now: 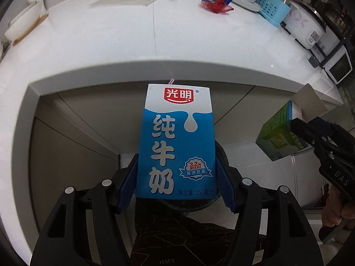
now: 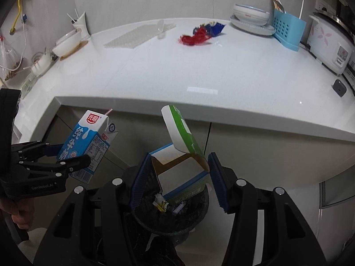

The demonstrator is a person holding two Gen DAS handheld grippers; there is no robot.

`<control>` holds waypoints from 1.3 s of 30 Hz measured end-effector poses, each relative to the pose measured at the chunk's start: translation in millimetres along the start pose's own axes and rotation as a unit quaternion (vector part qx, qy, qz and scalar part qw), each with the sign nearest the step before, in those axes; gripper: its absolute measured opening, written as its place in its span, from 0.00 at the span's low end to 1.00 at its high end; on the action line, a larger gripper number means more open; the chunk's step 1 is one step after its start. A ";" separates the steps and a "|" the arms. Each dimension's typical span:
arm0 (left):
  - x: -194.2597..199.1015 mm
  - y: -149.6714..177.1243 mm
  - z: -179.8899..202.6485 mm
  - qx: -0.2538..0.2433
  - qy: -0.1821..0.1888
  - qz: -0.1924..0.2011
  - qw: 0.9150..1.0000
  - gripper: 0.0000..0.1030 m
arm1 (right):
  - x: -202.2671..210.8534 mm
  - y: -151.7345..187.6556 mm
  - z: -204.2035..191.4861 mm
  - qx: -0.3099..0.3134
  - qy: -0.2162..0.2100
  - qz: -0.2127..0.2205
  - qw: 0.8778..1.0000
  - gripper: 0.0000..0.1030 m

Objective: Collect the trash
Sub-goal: 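Carry the milk carton and green-white box in both grippers down over the wastebasket, then open right gripper to drop the green-white box while left gripper releases the milk carton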

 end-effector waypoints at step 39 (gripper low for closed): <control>-87.7 31.0 -7.6 0.032 -0.008 -0.035 0.999 0.61 | -121.1 49.8 -28.3 0.025 0.009 -0.104 0.994 0.73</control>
Point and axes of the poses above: each gripper's, at about its wrist camera, not at the fingertips, and x roughly against the way its jaws point, z to its right, y to its underside, the point moved 9 cm from there along -x, roughly the way its jaws point, and after that the axes turned 8 degrees about -x, right-handed, at the moved point
